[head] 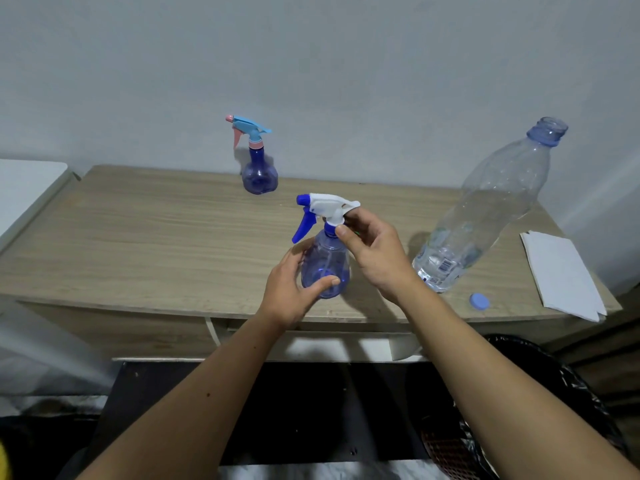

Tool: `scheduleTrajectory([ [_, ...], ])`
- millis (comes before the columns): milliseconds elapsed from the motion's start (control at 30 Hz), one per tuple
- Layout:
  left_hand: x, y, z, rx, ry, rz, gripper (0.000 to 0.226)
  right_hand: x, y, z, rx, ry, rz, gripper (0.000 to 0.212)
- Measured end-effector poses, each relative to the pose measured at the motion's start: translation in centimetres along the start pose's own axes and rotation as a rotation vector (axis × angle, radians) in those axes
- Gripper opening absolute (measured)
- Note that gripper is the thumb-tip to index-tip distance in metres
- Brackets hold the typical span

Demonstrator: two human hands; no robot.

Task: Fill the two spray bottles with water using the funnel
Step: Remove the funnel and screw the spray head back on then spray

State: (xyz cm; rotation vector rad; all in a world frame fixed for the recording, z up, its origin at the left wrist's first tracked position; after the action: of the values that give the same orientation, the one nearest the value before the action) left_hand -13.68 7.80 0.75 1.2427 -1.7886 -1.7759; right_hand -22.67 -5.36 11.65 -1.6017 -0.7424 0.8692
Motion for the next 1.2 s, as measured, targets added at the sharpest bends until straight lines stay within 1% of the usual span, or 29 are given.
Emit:
scheduleTrajectory([
  [200,0.1,0.0,0.1,0.002,-0.004,-0.005,0.077,-0.2,0.5,-0.2,0.003,-0.006,-0.013,0.021],
  [433,0.2,-0.3,0.1,0.001,-0.011,-0.001,0.079,-0.2,0.2,-0.1,0.009,-0.103,-0.023,0.027],
  [633,0.2,-0.3,0.0,0.019,-0.010,-0.021,0.075,-0.3,0.9,-0.7,0.039,-0.047,-0.041,0.023],
  [733,0.1,-0.1,0.1,0.014,-0.017,-0.002,0.081,-0.1,0.9,-0.5,0.030,-0.030,-0.075,0.037],
  [833,0.1,-0.1,0.0,0.012,-0.018,-0.003,0.084,-0.2,0.8,-0.7,0.029,-0.018,-0.093,0.046],
  [867,0.1,-0.2,0.0,0.006,-0.018,-0.005,0.084,-0.1,0.8,-0.6,0.033,-0.021,-0.118,0.046],
  [933,0.1,-0.4,0.0,0.000,-0.019,0.002,0.083,-0.2,0.6,-0.5,0.023,-0.019,-0.143,0.038],
  [1000,0.2,-0.5,-0.1,0.003,-0.015,0.010,0.083,-0.3,0.4,-0.4,0.005,-0.015,-0.139,0.030],
  [1067,0.2,-0.6,-0.1,0.007,-0.018,0.010,0.083,-0.3,0.5,-0.4,0.007,-0.023,-0.130,0.027],
  [1200,0.3,-0.8,-0.2,0.011,-0.021,-0.005,0.083,-0.4,0.9,-1.0,0.034,-0.020,-0.107,0.034],
])
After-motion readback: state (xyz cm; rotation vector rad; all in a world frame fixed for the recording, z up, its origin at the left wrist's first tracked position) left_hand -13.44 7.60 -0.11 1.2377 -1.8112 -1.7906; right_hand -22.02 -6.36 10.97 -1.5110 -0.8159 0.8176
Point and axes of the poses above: each hand's wrist, its own z-axis away from the middle knuckle, its own x-axis out of the palm, y = z × x, the point moved 8 cm from there along -z, towards the middle knuckle, and after that the axes turned 4 degrees about -z, right-handed, at the moved point
